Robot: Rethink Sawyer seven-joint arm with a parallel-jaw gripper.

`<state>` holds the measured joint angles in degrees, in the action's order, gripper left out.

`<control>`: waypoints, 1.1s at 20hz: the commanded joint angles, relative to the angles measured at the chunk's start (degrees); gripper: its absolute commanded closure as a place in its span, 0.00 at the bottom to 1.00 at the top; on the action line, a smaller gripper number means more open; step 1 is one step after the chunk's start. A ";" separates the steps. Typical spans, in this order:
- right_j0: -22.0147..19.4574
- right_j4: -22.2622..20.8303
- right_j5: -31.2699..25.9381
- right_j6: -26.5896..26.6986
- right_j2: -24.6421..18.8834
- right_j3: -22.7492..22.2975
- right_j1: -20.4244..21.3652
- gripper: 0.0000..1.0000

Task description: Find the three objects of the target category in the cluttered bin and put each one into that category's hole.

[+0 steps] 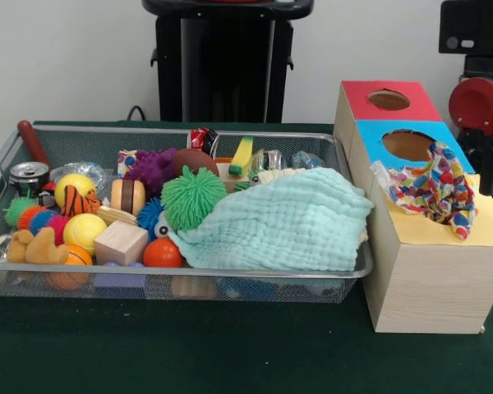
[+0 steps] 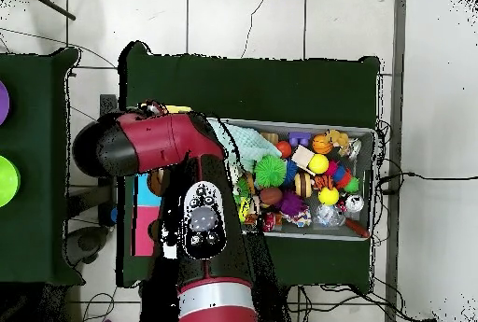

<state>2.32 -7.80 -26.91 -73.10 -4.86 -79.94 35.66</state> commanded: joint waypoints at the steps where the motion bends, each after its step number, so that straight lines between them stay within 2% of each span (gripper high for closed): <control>1: -0.41 0.51 -9.52 -7.51 -0.26 -3.66 0.06 1.00; 12: 1.14 -1.11 -17.16 -6.77 1.76 -1.71 -1.33 1.00; 16: 0.91 -0.86 -18.06 -6.66 1.08 -0.97 -2.27 1.00; 22: 0.30 0.18 -16.11 -6.90 -0.75 -2.81 -3.13 1.00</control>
<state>3.48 -7.84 -38.92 -73.10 -3.04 -79.94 35.61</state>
